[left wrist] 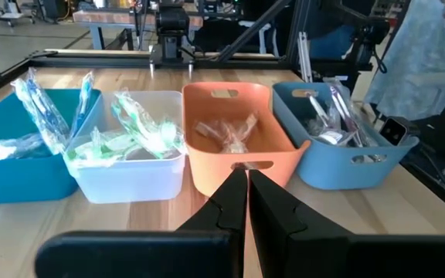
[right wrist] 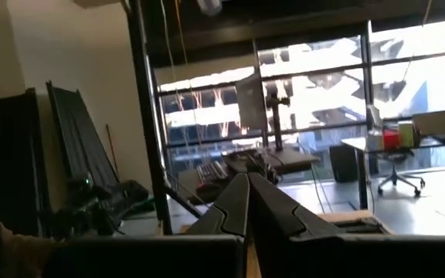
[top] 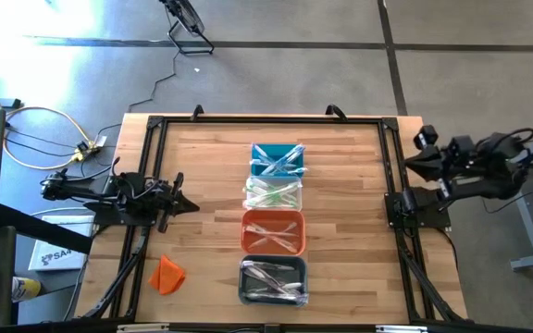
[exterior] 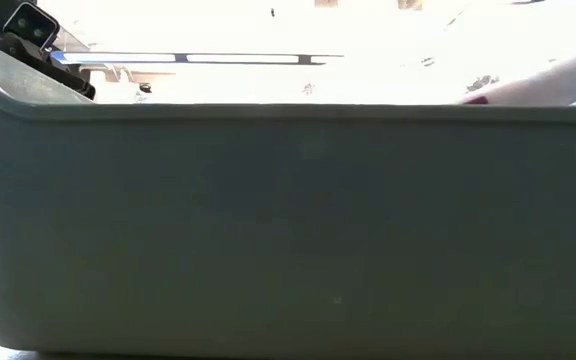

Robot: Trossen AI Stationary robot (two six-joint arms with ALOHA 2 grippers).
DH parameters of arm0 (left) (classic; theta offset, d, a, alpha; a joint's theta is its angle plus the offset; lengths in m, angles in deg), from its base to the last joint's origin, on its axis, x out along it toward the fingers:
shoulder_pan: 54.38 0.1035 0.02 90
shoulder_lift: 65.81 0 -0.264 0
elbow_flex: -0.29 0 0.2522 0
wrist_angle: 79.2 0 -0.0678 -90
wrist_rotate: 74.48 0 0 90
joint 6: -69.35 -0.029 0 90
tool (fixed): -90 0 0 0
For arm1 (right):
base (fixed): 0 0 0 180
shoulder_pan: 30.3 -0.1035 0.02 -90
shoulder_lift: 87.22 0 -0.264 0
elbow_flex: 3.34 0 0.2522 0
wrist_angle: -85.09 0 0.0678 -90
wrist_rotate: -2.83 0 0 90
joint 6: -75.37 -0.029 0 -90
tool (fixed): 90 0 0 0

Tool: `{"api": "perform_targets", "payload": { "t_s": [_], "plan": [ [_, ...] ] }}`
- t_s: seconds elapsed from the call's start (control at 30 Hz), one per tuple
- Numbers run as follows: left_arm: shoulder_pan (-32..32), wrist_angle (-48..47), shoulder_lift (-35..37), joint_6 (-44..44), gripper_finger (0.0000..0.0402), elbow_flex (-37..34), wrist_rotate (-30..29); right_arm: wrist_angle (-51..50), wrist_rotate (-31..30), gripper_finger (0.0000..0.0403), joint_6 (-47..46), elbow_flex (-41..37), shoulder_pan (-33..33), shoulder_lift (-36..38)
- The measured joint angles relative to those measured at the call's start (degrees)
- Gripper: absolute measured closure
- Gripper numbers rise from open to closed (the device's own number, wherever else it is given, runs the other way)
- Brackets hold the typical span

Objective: Pick & Place Toothbrushes
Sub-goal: Return to home position

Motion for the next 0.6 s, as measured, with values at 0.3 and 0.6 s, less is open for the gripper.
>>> {"api": "perform_targets", "payload": {
  "t_s": [0.3, 0.6],
  "plan": [
    [0.0, 0.07, 0.0, 1.65, 0.0392, 0.0, -0.13, -4.27, -6.17, 0.0401, -0.08, -0.04, 0.02, 5.75],
    [0.0, 0.07, 0.0, 2.5, 0.0392, 0.0, -0.17, -6.19, -4.85, 0.0401, -0.33, -0.08, 0.01, 10.63]
  ]
}}
